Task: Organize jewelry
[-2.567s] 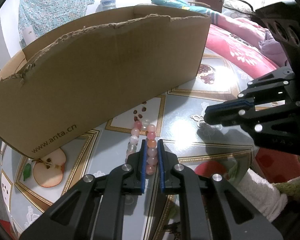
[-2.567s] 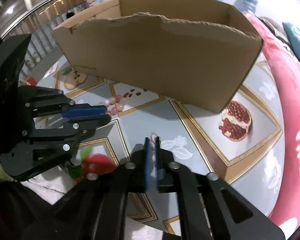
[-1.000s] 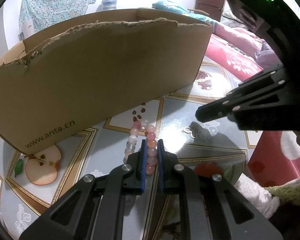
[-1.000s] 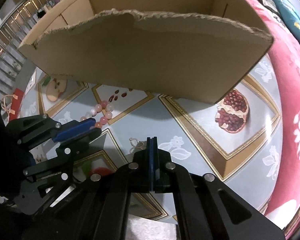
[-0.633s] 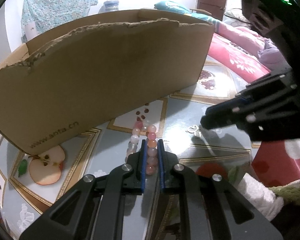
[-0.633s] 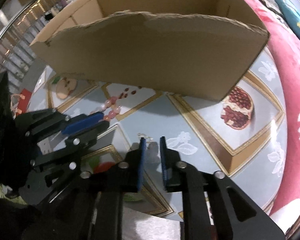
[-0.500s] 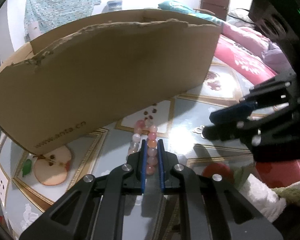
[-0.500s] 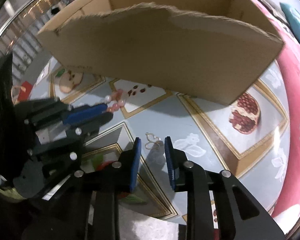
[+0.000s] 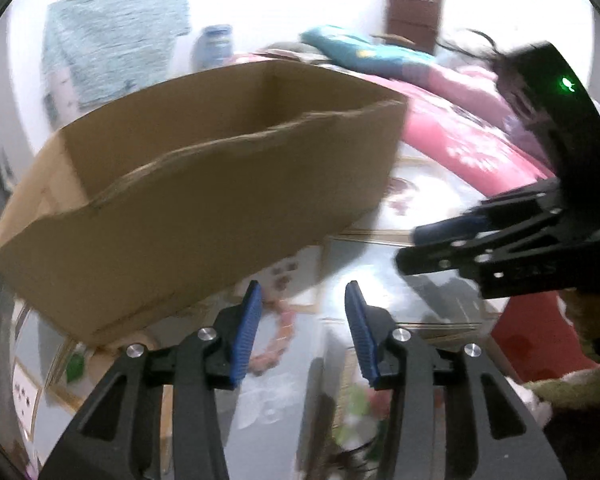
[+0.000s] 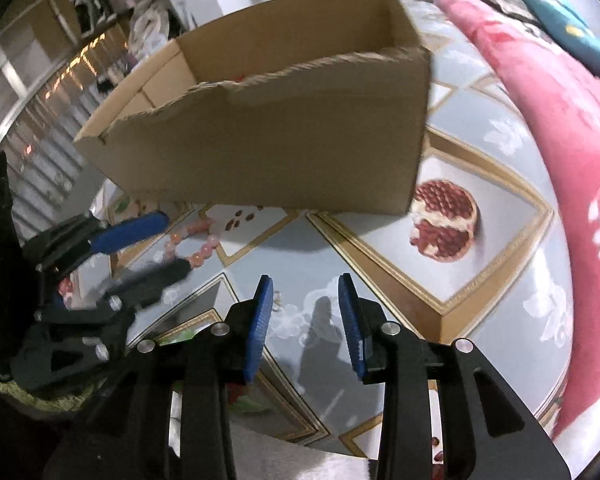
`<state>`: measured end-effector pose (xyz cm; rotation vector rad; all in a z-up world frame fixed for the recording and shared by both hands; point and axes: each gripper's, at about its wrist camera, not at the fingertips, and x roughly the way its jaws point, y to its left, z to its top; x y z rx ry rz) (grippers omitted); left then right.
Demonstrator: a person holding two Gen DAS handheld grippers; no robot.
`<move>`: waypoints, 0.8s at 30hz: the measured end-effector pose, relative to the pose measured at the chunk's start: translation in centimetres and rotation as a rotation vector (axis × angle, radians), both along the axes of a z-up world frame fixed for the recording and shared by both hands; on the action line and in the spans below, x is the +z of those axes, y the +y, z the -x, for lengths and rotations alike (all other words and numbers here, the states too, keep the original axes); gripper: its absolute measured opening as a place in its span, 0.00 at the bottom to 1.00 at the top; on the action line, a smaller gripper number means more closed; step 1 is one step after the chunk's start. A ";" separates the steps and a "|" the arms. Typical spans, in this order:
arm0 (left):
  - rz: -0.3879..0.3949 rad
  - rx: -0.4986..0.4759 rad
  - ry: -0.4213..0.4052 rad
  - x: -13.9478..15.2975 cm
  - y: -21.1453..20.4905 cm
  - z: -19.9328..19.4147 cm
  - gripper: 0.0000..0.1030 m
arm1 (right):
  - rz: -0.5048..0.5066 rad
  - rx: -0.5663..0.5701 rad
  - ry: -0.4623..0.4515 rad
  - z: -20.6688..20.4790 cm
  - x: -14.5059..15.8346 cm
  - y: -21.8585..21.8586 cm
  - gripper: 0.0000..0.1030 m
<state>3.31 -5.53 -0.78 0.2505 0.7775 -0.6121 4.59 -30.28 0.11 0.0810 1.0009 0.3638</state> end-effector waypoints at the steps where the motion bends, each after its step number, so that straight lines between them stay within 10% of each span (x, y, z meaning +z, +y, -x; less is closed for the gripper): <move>1: -0.014 -0.019 0.011 -0.2 -0.7 0.0 0.40 | -0.021 -0.011 -0.003 0.3 -0.2 -0.8 0.32; 24: -0.194 -0.013 0.140 -2.7 -7.0 -1.2 0.16 | -0.229 -0.010 0.015 0.8 -2.0 -5.1 0.32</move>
